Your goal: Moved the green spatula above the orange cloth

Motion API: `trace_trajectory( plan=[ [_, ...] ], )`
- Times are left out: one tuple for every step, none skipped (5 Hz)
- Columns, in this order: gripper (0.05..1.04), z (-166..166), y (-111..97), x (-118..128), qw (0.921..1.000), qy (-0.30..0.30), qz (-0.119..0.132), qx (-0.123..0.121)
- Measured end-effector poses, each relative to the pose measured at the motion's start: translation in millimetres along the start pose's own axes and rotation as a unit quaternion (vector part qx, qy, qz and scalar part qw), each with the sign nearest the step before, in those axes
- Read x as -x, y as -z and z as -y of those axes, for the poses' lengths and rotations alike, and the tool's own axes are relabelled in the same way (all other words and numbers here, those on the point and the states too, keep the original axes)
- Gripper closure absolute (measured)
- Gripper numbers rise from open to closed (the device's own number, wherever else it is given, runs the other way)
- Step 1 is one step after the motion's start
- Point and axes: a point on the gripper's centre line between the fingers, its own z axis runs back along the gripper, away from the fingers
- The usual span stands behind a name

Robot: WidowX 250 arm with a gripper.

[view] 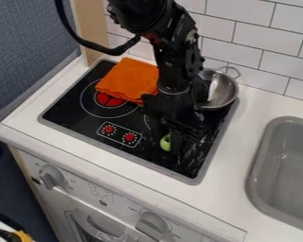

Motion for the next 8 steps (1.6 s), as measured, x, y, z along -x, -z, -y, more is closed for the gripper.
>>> trace_trajectory(
  plan=[
    [0.671,-4.8,-18.2,10.9,0.9997,0.002,-0.017,-0.015],
    [0.671,-7.6,-43.1,24.0,0.9990,-0.004,-0.037,-0.023],
    [0.671,-14.7,-71.3,41.1,0.9971,-0.026,-0.062,-0.036],
    [0.671,-40.4,-94.0,31.2,0.9948,-0.070,-0.052,-0.052],
    [0.672,-83.7,-74.9,10.6,0.9918,-0.108,-0.046,-0.051],
    [0.672,-110.4,-52.4,-13.3,0.9933,-0.100,-0.032,-0.049],
    [0.671,-135.6,-37.0,-21.9,0.9934,-0.095,-0.015,-0.062],
    [0.671,-141.6,-24.9,-29.5,0.9964,-0.067,0.005,-0.053]
  ],
)
